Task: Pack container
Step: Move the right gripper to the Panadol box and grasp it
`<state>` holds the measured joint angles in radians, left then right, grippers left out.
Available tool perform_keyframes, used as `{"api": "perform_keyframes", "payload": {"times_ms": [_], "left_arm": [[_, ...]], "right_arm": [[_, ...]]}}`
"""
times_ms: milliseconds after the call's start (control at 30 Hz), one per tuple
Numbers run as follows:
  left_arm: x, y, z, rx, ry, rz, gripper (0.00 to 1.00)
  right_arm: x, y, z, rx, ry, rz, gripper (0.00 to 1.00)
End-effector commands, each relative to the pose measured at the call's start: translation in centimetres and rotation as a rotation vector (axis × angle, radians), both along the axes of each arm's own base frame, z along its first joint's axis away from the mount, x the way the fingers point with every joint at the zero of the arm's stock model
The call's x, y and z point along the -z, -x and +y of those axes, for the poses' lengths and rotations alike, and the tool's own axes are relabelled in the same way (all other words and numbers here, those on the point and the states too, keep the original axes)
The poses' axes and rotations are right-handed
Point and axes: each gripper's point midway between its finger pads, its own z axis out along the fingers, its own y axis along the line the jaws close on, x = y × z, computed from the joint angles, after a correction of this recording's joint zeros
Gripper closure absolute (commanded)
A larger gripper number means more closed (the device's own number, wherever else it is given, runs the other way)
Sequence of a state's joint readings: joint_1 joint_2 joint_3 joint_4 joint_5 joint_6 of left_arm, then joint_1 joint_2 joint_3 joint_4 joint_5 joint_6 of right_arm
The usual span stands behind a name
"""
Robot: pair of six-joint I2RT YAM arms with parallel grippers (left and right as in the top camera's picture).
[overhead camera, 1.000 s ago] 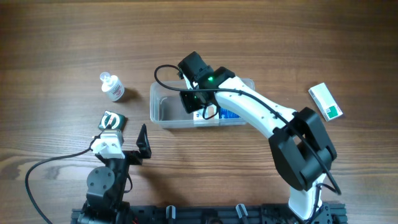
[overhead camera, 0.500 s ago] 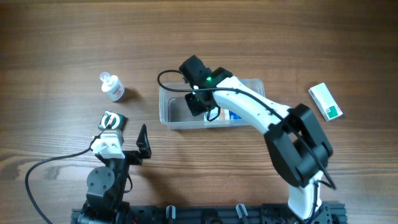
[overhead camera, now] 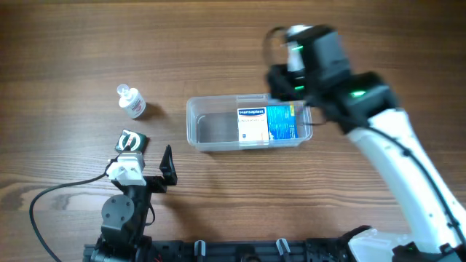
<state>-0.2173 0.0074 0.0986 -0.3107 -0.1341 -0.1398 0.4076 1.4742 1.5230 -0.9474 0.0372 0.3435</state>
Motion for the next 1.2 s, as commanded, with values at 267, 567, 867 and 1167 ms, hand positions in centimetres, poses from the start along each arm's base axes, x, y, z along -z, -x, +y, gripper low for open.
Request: {"api": "perform_keyframes", "payload": {"times_ms": [267, 567, 867, 1167], "left_arm": [[0.1, 0.0, 0.1, -0.008, -0.002, 0.001, 0.0], [0.1, 0.0, 0.1, -0.009, -0.001, 0.001, 0.0], [0.1, 0.0, 0.1, -0.008, -0.002, 0.001, 0.0], [0.1, 0.0, 0.1, -0.008, -0.002, 0.001, 0.0]], "right_arm": [[4.8, 0.1, -17.5, 0.231, 0.233, 0.204, 0.0], [8.2, 0.5, -21.8, 0.213, 0.221, 0.304, 0.0], [15.1, 0.0, -23.7, 0.075, 0.263, 0.478, 0.0], [19.6, 1.4, -29.6, 0.188, 0.379, 0.635, 0.01]]}}
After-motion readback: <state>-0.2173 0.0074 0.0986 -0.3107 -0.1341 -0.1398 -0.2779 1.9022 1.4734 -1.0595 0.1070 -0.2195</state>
